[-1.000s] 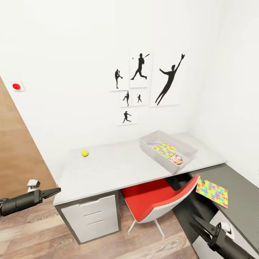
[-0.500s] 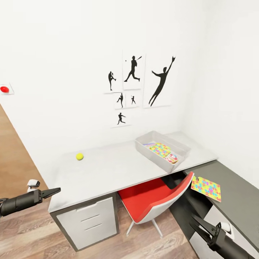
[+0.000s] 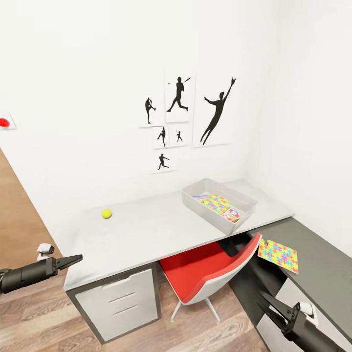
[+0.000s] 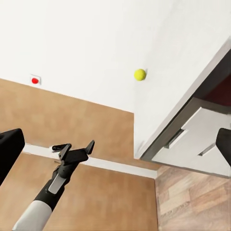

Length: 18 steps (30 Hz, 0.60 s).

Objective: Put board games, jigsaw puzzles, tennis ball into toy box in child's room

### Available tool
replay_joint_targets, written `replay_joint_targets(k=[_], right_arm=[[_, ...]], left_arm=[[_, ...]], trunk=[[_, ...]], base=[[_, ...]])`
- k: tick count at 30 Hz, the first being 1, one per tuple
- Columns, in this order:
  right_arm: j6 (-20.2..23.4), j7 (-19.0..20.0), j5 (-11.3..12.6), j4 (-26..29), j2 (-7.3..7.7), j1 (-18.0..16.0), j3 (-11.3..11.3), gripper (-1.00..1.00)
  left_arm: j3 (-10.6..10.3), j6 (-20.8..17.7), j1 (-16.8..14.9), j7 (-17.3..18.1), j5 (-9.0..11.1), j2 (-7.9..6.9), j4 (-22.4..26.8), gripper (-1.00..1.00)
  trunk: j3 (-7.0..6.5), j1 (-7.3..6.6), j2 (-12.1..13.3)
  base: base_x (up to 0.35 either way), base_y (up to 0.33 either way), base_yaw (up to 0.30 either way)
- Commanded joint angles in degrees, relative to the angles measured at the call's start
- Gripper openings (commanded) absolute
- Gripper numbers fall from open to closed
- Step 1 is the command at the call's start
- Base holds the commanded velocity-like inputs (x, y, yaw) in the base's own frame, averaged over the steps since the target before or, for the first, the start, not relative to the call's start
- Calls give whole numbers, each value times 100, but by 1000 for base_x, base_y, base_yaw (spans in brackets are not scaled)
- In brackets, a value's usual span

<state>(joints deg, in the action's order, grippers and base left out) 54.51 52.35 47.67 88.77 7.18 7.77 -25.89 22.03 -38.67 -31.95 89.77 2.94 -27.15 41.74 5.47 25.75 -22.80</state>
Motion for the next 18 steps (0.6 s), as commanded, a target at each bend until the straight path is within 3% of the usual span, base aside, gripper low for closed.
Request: replay_joint_targets(k=[1, 10, 18], right_arm=[[-7, 4, 0, -5, -6, -2, -3, 100], [-757, -160, -26, -196, -104, -17, 24, 100], [-1007, -1005, 1, -354, -198, -216, 58, 100]], left_arm=[[0, -77, -4, 23, -4, -1, 1, 100], [-38, -187, -4, 23, -11, 8, 30, 100], [-138, -483, 4, 23, -12, 28, 204, 100]], trunk=[[28, 26, -52], [187, 223, -413], [330, 399, -733]], base=[[0, 0, -26], [0, 0, -7], [0, 0, 0]])
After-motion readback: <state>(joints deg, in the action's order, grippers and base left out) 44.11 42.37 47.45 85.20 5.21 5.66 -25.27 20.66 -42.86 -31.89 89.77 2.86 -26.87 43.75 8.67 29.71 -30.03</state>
